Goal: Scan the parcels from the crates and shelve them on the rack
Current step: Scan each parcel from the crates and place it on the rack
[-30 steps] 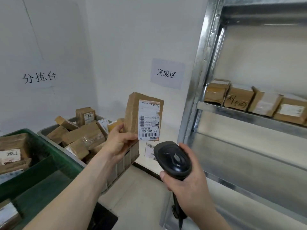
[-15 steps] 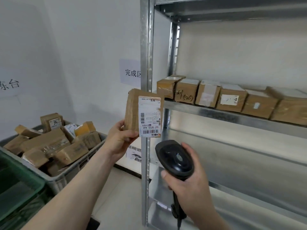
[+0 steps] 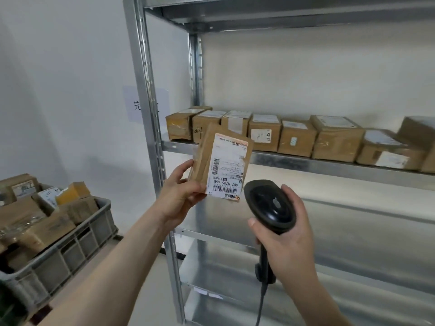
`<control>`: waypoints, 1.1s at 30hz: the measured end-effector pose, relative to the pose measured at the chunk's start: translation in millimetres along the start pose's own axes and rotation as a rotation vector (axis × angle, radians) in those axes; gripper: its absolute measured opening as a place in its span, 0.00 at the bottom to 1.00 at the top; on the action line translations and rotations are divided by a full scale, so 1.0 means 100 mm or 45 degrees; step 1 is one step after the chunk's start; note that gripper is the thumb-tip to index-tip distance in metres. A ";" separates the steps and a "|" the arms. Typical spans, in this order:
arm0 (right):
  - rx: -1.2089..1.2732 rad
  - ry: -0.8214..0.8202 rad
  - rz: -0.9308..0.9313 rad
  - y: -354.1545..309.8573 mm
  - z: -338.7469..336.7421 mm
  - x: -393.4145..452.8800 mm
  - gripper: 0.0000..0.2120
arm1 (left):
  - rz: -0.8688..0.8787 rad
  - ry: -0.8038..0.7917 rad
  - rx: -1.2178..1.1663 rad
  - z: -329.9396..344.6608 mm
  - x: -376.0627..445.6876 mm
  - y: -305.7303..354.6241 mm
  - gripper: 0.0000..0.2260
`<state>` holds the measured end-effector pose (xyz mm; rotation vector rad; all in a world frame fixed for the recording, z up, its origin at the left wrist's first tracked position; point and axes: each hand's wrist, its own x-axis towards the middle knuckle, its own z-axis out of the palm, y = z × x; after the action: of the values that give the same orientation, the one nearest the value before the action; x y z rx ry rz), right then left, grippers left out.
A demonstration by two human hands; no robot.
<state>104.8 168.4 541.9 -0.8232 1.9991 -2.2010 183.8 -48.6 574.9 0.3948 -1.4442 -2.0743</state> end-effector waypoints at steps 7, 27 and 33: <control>-0.067 0.318 -0.114 -0.17 -0.41 0.14 0.39 | -0.137 -0.268 -0.098 0.77 0.19 -0.23 0.32; -0.093 0.944 -0.313 -0.57 -2.65 0.49 0.42 | -0.128 -0.781 0.333 3.46 0.10 -0.73 0.18; -0.097 0.977 -0.395 -0.66 -3.64 0.93 0.40 | 0.018 -0.734 0.508 4.49 0.21 -1.03 0.12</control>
<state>-106.6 473.7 629.5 -0.3117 2.3871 -2.9668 -104.9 303.8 648.7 -0.0835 -2.2005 -1.9679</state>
